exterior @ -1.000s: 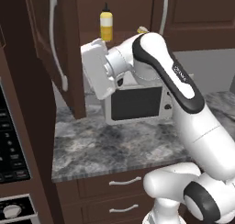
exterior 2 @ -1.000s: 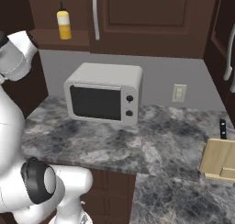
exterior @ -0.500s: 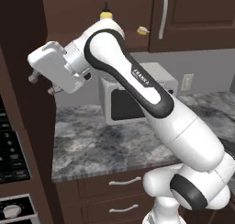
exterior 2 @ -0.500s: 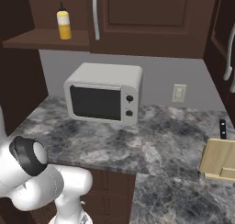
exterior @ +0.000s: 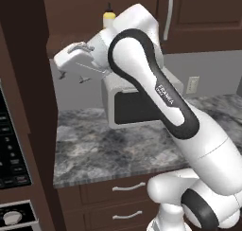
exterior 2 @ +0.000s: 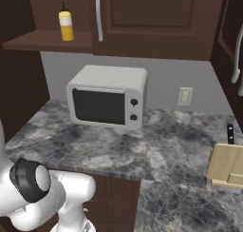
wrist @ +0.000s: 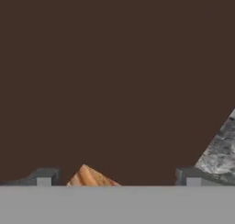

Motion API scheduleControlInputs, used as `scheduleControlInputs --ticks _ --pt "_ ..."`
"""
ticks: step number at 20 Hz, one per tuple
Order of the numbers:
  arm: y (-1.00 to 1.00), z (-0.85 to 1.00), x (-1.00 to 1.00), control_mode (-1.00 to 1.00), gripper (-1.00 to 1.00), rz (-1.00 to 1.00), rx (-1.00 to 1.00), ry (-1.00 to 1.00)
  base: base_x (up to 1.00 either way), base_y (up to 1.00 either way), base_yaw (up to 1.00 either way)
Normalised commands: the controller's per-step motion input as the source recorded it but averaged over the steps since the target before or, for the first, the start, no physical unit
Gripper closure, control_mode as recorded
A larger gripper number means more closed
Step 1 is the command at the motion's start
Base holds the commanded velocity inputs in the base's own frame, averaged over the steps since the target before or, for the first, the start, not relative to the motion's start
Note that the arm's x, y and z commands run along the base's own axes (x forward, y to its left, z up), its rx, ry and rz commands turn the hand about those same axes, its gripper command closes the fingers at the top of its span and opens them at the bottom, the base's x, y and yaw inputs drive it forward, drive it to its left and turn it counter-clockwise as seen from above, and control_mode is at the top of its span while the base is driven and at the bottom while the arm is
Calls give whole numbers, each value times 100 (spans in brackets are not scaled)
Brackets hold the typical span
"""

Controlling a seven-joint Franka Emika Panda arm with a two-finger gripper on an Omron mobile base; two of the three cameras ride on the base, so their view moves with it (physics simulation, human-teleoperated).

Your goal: The dining table condiment station is running low on mustard. Refill the condiment station by opening the cabinet and taking the mustard from the cabinet and placing it on the dining table.

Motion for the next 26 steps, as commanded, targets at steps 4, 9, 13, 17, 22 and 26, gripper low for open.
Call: scheduleControlInputs --ticks 4,9,13,17,22,26 --pt "-94 1 0 -100 -100 -17 0 -50 0 0 0" --pt "-81 0 0 -100 -100 -15 -2 -50 0 0 0" --pt "-71 0 3 -100 -100 -19 -7 -34 0 0 0" --pt "-67 11 4 -100 -100 -19 -7 -24 0 0 0" --pt "-68 38 4 -100 -100 -16 -2 -7 0 0 0" --pt "-55 43 18 -100 -100 -17 0 1 0 0 0"
